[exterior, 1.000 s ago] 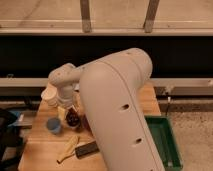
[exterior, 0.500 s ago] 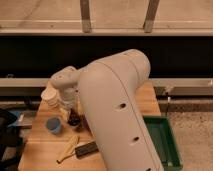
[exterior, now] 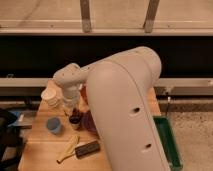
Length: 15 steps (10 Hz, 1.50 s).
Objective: Place grapes in paper cup
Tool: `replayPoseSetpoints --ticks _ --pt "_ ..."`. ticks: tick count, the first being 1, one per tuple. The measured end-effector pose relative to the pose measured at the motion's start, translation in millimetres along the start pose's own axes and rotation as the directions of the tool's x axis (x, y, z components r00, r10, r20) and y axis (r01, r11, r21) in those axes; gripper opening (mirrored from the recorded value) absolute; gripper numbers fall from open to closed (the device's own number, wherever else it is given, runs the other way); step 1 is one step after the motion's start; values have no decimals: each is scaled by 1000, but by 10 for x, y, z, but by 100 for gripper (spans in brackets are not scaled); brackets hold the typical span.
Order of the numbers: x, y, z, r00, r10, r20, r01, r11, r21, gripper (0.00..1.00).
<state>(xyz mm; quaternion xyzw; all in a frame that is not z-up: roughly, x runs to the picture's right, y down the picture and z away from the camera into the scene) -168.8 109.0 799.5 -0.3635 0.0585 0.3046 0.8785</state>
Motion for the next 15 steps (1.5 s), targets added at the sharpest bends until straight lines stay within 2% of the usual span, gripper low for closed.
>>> replayPoseSetpoints --ticks 3,7,10,12,13,15 --pt "74 -132 -400 997 31 76 -35 998 55 18" --pt "127 -265 -729 990 55 133 -71 991 114 18" --pt "52 -430 -1191 983 59 173 -90 980 178 18" --pt "-148 -464 -1538 977 34 209 -80 973 215 18" --pt "-337 -448 -1696 974 4 225 -58 971 234 18" --pt "-730 -361 -1802 968 -61 244 -2 968 250 18"
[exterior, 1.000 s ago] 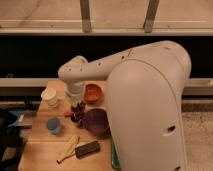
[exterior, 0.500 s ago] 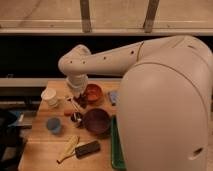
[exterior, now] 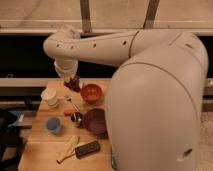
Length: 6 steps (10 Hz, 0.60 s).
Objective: Place grapes in paper cup
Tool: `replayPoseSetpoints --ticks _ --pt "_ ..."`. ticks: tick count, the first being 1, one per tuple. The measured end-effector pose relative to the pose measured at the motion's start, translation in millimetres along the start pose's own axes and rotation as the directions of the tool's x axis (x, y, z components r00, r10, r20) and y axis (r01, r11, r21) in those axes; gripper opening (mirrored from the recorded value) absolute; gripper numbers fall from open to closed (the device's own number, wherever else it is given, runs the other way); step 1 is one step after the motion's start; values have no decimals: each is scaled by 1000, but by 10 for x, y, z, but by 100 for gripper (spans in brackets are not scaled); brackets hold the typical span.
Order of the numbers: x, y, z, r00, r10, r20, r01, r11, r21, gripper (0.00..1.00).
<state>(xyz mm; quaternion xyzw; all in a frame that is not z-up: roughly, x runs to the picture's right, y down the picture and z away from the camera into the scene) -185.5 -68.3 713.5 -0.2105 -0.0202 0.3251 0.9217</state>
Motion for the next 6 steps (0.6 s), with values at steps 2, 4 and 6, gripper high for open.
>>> replayPoseSetpoints --ticks 2,4,6 --pt "-351 82 55 998 -53 22 53 999 -12 18" --pt "-818 241 181 990 -130 49 132 990 -46 18" --pt "-1131 356 266 980 -185 77 191 978 -80 18"
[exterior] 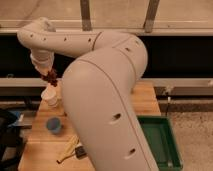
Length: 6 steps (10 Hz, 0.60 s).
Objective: Place grapes in paper cup
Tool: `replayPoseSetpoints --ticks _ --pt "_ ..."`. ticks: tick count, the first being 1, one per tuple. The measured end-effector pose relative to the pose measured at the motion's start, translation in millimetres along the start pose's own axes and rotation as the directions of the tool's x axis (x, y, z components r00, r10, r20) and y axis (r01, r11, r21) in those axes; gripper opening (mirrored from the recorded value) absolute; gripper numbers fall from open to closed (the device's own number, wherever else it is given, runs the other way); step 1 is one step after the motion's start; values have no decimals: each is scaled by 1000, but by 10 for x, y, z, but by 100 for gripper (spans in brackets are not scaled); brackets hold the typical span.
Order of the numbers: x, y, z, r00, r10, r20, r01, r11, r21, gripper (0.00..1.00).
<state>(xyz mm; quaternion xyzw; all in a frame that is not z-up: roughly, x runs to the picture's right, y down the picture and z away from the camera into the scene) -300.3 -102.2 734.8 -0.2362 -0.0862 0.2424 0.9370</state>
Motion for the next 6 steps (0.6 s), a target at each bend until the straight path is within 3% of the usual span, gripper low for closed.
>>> replayPoseSetpoints --ticks 2,6 --pt "-223 115 122 998 -58 32 60 996 -60 18" --pt "-202 228 446 997 -73 39 79 985 -151 18"
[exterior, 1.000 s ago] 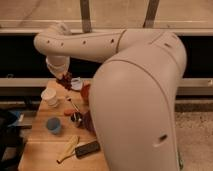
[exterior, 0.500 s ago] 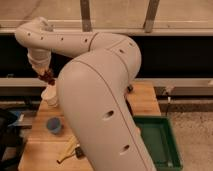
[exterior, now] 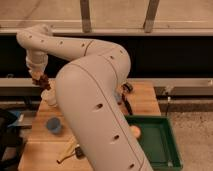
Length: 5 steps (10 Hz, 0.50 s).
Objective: Place grapes in paper cup
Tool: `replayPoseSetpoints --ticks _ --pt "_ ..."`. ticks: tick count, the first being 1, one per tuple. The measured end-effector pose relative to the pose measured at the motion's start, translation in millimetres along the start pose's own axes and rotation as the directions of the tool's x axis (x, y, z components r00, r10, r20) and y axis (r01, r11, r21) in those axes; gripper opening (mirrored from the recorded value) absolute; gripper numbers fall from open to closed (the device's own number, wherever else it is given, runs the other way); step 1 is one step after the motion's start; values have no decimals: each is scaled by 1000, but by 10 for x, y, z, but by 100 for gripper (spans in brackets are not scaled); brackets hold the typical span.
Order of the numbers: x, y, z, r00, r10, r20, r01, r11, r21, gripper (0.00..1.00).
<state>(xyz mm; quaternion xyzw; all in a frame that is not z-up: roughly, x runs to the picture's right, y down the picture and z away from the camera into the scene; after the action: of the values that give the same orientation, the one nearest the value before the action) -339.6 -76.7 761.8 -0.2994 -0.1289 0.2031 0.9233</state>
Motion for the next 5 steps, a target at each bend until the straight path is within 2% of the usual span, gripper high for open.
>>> replayPoseSetpoints --ticks 2,5 --pt "111 -4 222 1000 14 -9 -14 999 -41 18" --pt "260 -83 371 998 55 -9 -56 995 -83 18"
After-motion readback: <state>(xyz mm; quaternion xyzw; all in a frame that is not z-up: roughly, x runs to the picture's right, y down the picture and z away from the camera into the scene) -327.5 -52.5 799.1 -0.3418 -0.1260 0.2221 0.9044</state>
